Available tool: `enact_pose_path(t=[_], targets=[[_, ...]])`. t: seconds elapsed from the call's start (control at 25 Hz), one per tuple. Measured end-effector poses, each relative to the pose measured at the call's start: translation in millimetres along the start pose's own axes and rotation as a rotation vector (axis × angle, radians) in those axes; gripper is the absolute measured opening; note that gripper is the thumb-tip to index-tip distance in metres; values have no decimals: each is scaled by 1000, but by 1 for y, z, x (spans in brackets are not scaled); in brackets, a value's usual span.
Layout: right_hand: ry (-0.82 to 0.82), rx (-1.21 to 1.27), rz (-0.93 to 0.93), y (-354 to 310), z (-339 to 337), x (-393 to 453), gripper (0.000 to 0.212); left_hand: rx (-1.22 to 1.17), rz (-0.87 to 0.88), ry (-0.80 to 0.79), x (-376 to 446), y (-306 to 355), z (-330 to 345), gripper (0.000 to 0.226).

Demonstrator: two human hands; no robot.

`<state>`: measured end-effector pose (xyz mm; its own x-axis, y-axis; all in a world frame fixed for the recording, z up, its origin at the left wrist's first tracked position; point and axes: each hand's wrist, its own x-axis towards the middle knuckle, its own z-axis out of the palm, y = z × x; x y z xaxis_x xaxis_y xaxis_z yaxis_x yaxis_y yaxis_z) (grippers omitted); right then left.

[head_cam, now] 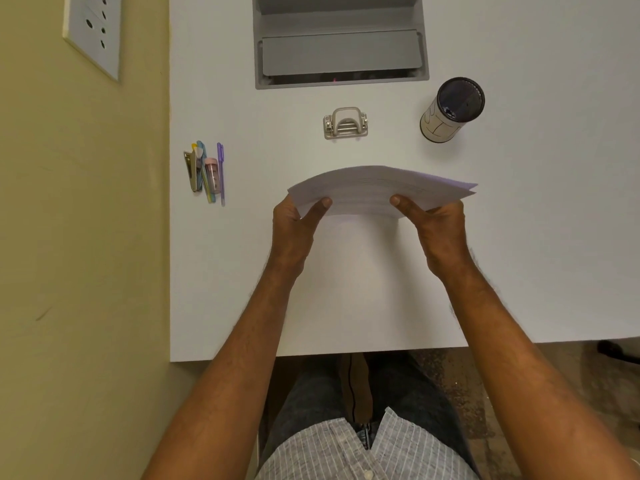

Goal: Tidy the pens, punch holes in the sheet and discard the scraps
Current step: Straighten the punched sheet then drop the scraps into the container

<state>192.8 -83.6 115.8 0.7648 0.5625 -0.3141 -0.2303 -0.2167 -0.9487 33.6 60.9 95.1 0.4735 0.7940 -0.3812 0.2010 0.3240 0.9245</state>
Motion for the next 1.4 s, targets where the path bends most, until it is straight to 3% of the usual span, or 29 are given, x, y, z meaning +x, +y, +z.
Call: enact_pose_path(t=[0.84, 1.4], targets=[[3, -73, 33, 6, -10, 2, 35, 17, -6, -44, -1, -3, 2, 30], [66, -51, -57, -8, -9, 2, 35, -16, 46, -23, 1, 9, 7, 29]])
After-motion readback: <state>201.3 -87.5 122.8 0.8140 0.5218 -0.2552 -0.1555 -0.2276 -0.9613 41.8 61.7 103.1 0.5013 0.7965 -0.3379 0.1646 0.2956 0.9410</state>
